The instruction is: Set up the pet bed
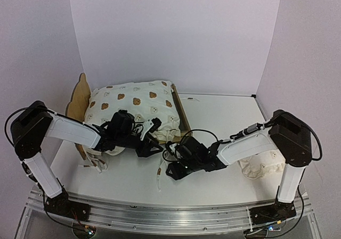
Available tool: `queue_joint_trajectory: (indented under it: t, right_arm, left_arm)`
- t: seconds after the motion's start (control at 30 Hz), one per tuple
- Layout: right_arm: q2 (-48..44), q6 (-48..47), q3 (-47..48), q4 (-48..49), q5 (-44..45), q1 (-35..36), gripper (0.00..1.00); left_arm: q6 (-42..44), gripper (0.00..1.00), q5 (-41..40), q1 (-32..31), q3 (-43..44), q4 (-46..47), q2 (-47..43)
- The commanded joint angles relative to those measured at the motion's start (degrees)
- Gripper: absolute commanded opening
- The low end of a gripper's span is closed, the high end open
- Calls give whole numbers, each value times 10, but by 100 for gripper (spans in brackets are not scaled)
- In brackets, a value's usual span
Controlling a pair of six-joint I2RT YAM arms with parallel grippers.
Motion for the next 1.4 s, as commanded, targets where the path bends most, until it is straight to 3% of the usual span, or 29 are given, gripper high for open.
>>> queue_joint_trajectory:
  t: [0.0,0.13,0.37,0.6,0.8,0.9,1.1,1.37]
  right_arm:
    - [21,26,12,-10,1,11,35]
    - [2,26,-6,-44,26,13,23]
    - [-14,-2,7,-127,68,26,21]
    - [3,-4,19,-148,86,39,17]
    - [-17,5,9,-149,105,38,0]
    - [-37,4,14,-149,89,29,0]
    - [-107,16,17,-133,46,-27,0]
    - [-123,5,52,-77,-38,-100,0]
  left_arm:
    - [-59,45,-55,-13,-4,75,21]
    - [-79,41,-90,-24,-7,114,37]
    - [-112,38,-167,-41,-3,148,68]
    - [-128,36,-206,-51,-2,187,94]
    - [-137,31,-202,-51,4,210,106]
    - [-144,26,-192,-51,7,213,112]
    - [-140,1,-192,-52,6,212,109]
    - [-63,0,-78,-46,19,122,38]
